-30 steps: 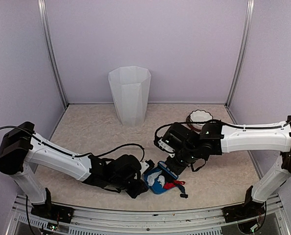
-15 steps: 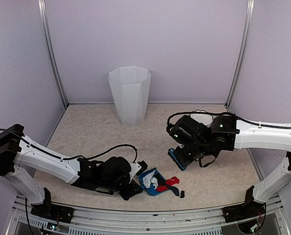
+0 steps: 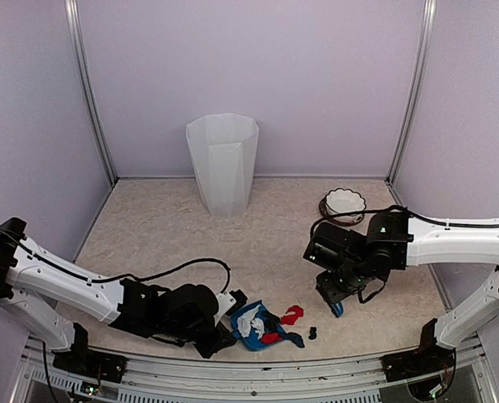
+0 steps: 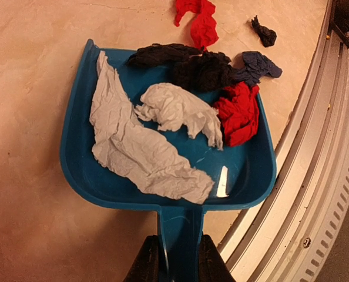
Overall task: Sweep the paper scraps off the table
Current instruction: Sweep the paper scraps into the dustpan.
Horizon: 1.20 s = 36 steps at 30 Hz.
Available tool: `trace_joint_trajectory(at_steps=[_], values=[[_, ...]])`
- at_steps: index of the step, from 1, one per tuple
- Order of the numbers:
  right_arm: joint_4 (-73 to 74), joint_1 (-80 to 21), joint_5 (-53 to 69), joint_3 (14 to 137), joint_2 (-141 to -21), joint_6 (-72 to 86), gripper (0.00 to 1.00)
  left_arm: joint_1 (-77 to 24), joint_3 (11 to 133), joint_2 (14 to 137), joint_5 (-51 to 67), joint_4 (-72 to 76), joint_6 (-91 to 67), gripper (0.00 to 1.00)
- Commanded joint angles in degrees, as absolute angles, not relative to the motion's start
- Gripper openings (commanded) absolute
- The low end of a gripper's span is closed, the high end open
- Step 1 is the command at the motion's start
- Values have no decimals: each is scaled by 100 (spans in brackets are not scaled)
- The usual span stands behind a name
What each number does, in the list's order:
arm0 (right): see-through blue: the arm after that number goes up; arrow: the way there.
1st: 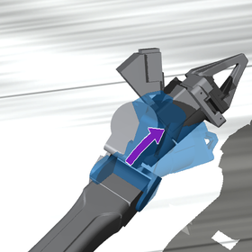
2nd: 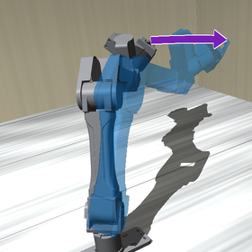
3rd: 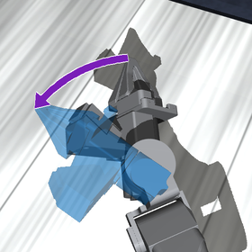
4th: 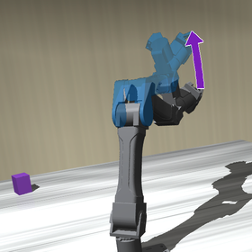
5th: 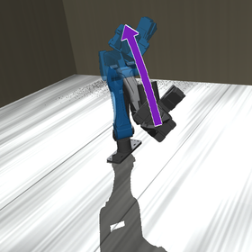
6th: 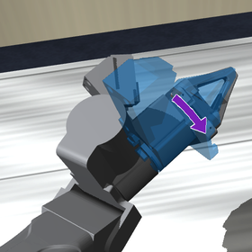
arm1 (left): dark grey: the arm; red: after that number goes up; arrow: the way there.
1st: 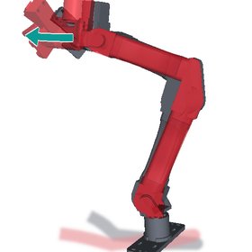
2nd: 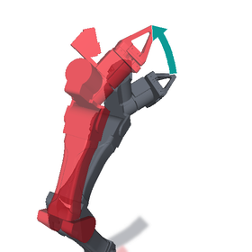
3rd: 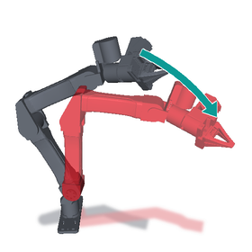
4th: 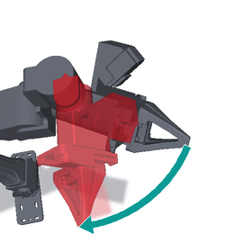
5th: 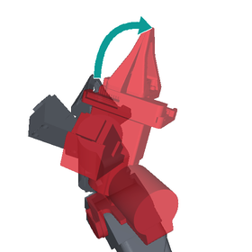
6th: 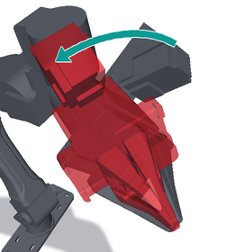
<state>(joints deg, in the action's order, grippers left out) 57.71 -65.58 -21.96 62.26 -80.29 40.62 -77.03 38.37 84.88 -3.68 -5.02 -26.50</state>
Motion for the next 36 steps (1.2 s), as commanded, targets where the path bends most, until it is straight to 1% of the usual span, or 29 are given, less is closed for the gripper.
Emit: trace_joint_trajectory(at_steps=[1,8,14,25,36], values=[[5874,-6680,-1575,6019,-7762,4665,0,-7811,3856,8384,-448,-824,-2777,0],[5388,-6876,-1107,5896,-7792,5260,0,-7813,3923,8521,-332,-708,-2731,0],[4858,-6933,-1036,5972,-8109,5460,0,-7815,3981,8697,-321,-583,-2725,0],[4487,-7071,-1179,6799,-8887,5237,0,-7647,3877,8859,-307,-315,-2810,0],[4322,-7197,-1065,7461,-9388,4873,0,-7306,3570,8872,-269,180,-2897,0]])
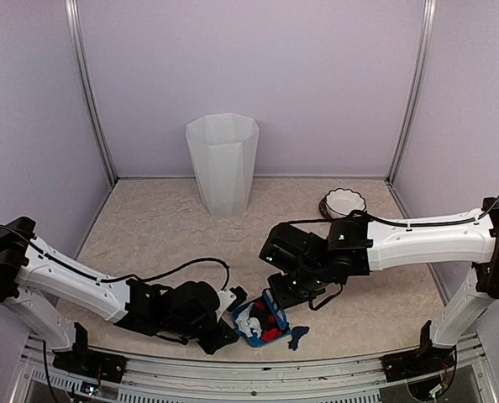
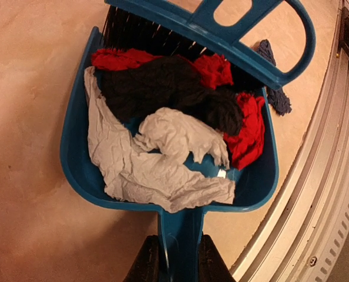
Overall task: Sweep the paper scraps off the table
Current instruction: Sweep the paper scraps into the dustpan.
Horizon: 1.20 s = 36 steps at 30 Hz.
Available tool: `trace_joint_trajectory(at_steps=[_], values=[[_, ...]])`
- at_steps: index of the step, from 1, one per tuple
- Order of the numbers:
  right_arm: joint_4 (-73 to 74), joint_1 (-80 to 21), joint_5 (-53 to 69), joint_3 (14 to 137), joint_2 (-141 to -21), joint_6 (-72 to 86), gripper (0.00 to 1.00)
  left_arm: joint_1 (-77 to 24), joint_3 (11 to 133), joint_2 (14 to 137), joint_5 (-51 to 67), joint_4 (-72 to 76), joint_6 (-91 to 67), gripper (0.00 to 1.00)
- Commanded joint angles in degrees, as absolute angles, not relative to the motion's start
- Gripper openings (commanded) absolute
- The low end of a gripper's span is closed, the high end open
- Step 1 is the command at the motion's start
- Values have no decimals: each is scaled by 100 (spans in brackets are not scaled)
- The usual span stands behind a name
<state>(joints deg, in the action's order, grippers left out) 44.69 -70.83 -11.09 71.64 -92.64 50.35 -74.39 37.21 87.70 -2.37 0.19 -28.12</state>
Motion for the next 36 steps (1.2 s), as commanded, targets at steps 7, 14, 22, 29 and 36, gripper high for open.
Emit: trace_joint_trajectory(at_steps=[7,14,22,29,36], values=[[4665,-7225,-1465,7751,-9442,4802,0,-7264,3525,8924,-294,284,-2884,0],[5727,-7225,-2368,7986,-9133,5052,0,-7258,3372,8807,-352,361,-2866,0],[6648,-7225,-2299,7352,-8220,5778,0,-7276,3242,8669,-367,362,-2845,0],[5568,-7225,-1242,6143,-7319,6069,0,-7504,3241,8402,-430,15,-2892,0],[5486,-7225,-1198,5854,-7578,6311,0,-7805,3277,8072,-554,-548,-3171,0]])
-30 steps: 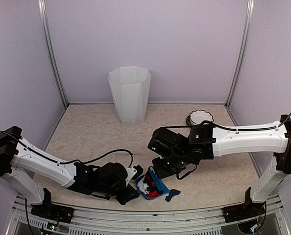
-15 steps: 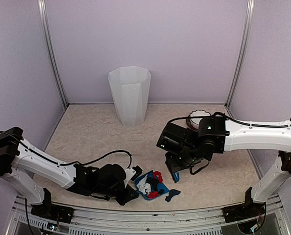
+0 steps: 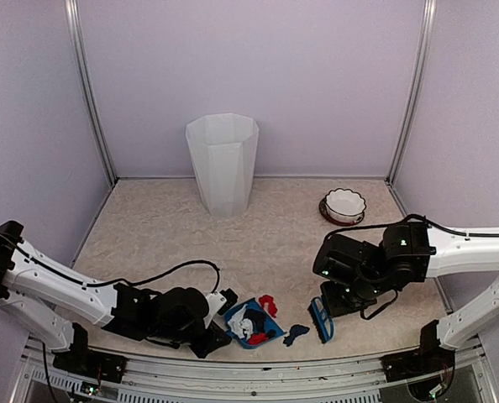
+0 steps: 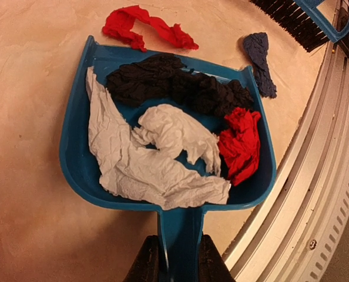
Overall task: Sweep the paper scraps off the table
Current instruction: Sweep the paper scraps into the dustpan.
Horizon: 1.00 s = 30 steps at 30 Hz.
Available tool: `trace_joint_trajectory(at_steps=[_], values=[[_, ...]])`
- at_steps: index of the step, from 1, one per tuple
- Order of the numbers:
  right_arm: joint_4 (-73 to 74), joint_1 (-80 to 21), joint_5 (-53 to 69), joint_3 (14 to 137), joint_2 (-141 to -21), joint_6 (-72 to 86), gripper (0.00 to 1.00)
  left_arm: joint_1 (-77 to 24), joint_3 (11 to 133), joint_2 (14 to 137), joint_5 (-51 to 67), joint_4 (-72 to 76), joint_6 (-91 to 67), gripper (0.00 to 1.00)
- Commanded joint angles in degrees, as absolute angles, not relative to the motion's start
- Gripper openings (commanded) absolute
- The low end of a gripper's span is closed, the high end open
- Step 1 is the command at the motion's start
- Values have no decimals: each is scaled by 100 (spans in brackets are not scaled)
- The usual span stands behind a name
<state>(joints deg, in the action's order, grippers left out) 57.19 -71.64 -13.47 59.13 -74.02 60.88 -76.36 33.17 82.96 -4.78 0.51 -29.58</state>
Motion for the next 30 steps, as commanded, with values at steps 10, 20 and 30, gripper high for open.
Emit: trace_joint_trajectory(at_steps=[10,20,30], values=[[4704,-7225,-1057,6032,-8284,6180,0,-8162,3253,8051,-432,-836,-3493,0],[4139,-7223,-1035,6782,-9071,5612,0,-8159,3231,8254,-436,-665,-3433,0],[3886,-7315,-635,7016,-9203,5021,0,-7814,2897,8311,-528,-27,-3568,0]])
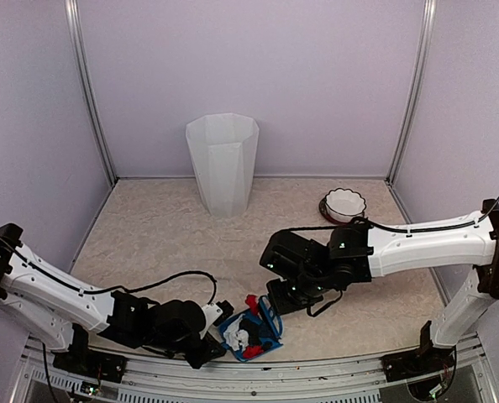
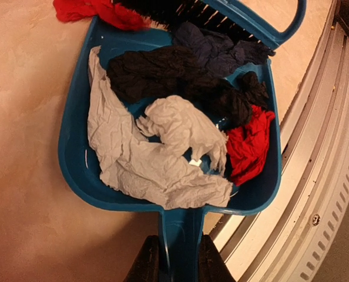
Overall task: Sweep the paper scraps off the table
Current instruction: Sweep the paper scraps into the dustpan.
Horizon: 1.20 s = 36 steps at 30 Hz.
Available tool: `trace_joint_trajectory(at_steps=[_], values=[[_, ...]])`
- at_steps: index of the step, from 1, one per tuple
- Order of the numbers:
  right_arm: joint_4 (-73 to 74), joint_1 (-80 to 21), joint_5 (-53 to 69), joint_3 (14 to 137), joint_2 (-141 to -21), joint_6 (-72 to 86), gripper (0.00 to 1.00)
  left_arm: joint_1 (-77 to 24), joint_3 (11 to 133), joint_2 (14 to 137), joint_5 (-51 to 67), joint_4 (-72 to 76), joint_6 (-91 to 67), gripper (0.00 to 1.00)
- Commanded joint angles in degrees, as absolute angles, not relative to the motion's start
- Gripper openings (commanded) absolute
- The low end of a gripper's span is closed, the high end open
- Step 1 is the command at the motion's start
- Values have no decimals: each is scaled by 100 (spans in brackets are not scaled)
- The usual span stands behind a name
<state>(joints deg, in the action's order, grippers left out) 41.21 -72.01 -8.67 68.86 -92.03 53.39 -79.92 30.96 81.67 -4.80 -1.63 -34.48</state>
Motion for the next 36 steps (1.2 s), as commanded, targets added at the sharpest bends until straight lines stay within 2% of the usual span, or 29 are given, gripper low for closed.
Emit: trace_joint_trajectory(at_steps=[1,7,19,24,29,36], values=[[3881,-7327,-631,7038,-9209,4986,0,-7780,2870,8327,-542,43,-3568,0],[4227,-7356,-997,7245,-9209,4948,0,-7610,2681,8354,-563,536,-3549,0],[5698,-7327,-2884,8021,-9402,4554,0,-7460,2406,8229,-807,651,-3727,0],[5252,-7171,-3142,7905,-9535,3755,0,-7324,2320,8104,-858,690,-3775,0],[4402,-7037,-3184,7880,-9804,2208,0,-7245,2404,8133,-839,592,-3764,0],[3840,-6979,-2755,7980,-10372,1129,0,-7125,2552,8350,-814,533,-3727,0]])
